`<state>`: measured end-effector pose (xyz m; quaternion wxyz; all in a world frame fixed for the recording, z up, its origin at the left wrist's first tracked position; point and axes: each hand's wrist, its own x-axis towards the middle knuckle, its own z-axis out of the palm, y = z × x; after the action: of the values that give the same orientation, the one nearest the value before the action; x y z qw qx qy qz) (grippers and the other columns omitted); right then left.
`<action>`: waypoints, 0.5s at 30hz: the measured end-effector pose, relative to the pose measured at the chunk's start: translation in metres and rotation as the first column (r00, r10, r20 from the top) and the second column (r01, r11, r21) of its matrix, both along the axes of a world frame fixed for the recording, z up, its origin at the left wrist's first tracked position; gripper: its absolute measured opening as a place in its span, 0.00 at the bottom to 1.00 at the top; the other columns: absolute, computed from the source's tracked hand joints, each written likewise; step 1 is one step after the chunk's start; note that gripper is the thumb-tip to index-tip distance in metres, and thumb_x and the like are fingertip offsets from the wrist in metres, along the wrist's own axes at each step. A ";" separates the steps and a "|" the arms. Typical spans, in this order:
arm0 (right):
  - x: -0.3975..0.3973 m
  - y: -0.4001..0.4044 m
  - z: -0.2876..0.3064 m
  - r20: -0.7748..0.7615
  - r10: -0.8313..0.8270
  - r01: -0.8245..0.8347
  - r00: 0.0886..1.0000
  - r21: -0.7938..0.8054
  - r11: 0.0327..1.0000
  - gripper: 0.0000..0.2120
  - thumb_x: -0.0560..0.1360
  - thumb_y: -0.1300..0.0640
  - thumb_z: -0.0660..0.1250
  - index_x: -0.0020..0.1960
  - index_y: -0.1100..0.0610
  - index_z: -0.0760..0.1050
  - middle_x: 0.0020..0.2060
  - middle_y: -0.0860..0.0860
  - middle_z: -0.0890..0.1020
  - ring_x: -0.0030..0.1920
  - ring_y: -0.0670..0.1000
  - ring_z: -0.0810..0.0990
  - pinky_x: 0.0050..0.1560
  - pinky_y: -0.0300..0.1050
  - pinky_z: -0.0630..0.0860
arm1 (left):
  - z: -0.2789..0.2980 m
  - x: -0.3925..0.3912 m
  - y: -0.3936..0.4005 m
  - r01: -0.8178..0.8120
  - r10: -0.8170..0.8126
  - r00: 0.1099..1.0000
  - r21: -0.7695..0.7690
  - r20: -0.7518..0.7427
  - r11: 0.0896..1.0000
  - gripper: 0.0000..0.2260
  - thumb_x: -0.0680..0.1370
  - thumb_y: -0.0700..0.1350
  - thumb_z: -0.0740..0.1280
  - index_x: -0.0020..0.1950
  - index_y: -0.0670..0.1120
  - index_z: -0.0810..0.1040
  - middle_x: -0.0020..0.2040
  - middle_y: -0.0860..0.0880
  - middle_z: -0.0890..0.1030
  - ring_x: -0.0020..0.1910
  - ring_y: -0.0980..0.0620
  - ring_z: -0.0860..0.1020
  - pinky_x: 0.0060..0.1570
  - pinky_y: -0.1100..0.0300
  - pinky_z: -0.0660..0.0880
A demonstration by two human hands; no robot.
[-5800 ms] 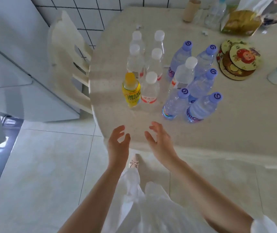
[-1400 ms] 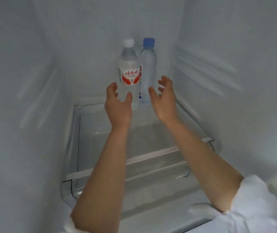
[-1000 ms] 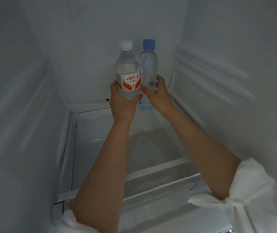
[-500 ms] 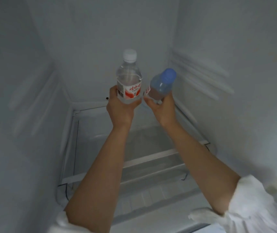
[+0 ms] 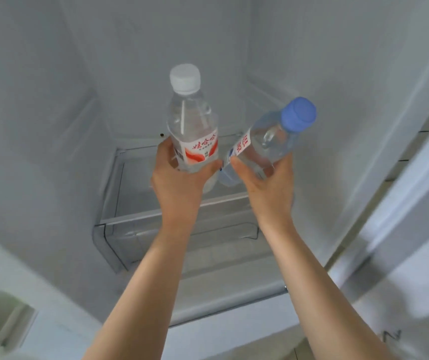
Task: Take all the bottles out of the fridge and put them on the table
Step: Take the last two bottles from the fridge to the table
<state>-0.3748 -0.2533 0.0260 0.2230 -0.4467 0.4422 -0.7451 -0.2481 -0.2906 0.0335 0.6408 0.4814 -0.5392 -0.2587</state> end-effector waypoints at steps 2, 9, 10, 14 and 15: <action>0.002 0.025 -0.002 0.004 -0.023 0.023 1.000 -0.004 1.000 0.30 0.68 0.65 0.77 0.66 0.61 0.69 0.54 0.49 0.82 0.54 0.47 0.82 0.52 0.36 0.76 | -0.004 0.005 0.024 0.017 -0.017 1.000 0.018 -0.001 1.000 0.31 0.58 0.51 0.82 0.59 0.53 0.77 0.47 0.63 0.82 0.46 0.66 0.80 0.45 0.66 0.79; 0.012 0.097 -0.019 -0.115 -0.062 0.081 0.991 0.162 0.984 0.25 0.65 0.56 0.79 0.57 0.57 0.73 0.47 0.53 0.83 0.49 0.53 0.83 0.53 0.54 0.79 | -0.032 0.026 0.091 0.135 -0.144 0.987 0.116 0.068 0.984 0.29 0.59 0.51 0.82 0.57 0.53 0.77 0.47 0.60 0.84 0.46 0.61 0.82 0.45 0.60 0.79; 0.014 0.109 -0.024 -0.134 -0.057 0.083 0.989 0.198 0.977 0.24 0.64 0.55 0.79 0.56 0.57 0.74 0.45 0.50 0.84 0.47 0.52 0.83 0.52 0.53 0.79 | -0.038 0.030 0.099 0.149 -0.161 0.983 0.131 0.088 0.980 0.28 0.59 0.51 0.83 0.56 0.53 0.77 0.46 0.59 0.84 0.46 0.61 0.82 0.45 0.58 0.79; 0.031 0.162 -0.050 -0.153 -0.073 0.119 0.986 0.320 0.940 0.23 0.62 0.52 0.81 0.52 0.54 0.76 0.42 0.44 0.84 0.46 0.48 0.84 0.49 0.42 0.79 | -0.067 0.050 0.136 0.247 -0.275 0.953 0.199 0.128 0.948 0.28 0.58 0.51 0.83 0.54 0.53 0.78 0.45 0.61 0.83 0.44 0.62 0.82 0.42 0.63 0.80; 0.039 0.175 -0.058 -0.153 -0.089 0.137 0.984 0.341 0.930 0.24 0.62 0.51 0.80 0.53 0.53 0.76 0.42 0.44 0.84 0.47 0.48 0.84 0.49 0.41 0.79 | -0.076 0.056 0.146 0.287 -0.321 0.938 0.219 0.134 0.932 0.28 0.58 0.52 0.83 0.54 0.54 0.77 0.45 0.62 0.83 0.44 0.62 0.82 0.42 0.65 0.79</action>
<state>-0.3359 -0.0779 -0.0317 0.2253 -0.4230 0.6066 -0.6343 -0.1919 -0.1442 -0.0423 0.4946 0.4727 -0.6310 -0.3656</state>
